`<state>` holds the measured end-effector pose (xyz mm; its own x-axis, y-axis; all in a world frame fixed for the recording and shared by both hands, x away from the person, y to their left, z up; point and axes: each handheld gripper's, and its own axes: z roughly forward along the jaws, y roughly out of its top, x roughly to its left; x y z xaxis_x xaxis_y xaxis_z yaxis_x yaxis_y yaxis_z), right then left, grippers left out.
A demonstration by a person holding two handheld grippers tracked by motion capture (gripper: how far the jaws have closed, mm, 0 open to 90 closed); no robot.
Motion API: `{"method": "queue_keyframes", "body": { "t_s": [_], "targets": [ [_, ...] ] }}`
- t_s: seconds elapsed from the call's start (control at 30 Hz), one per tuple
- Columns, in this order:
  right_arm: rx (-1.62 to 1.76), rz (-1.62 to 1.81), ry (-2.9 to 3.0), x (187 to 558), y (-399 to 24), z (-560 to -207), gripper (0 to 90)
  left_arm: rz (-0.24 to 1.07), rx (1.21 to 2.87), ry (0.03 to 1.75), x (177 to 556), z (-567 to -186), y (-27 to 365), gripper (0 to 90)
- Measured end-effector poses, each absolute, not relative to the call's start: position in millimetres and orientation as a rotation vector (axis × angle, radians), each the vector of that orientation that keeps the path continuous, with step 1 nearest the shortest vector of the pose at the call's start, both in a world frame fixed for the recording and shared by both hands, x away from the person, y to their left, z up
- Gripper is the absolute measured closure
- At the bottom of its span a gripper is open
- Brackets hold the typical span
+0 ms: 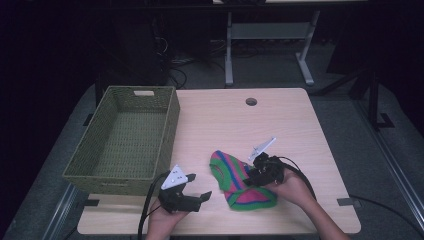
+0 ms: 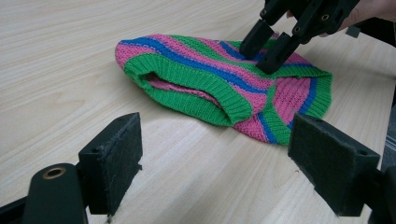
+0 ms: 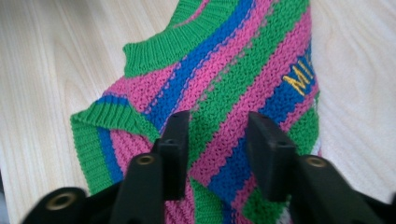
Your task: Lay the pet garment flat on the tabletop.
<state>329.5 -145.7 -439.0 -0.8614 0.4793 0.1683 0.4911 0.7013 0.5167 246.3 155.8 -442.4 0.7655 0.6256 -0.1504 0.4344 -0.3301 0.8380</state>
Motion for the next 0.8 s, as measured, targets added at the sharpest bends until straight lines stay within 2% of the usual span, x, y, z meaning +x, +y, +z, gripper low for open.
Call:
{"method": "queue_keyframes", "body": {
  "t_s": [0.17, 0.4, 0.8],
  "targets": [
    [-0.817, -0.875, -2.881, 326.6, -144.6, -440.5, 69.2, 0.243, 1.976, 0.799, 246.0, -442.6, 155.0, 17.3],
    [-0.833, -0.89, -2.861, 322.5, -140.9, -441.5, 69.4, 0.244, 1.976, 0.8, 245.9, -442.5, 155.5, 17.3],
    [-0.823, -0.928, -2.852, 316.8, -138.3, -440.1, 59.3, 0.24, 1.977, 0.8, 245.9, -442.8, 154.8, 17.3]
  ]
}}
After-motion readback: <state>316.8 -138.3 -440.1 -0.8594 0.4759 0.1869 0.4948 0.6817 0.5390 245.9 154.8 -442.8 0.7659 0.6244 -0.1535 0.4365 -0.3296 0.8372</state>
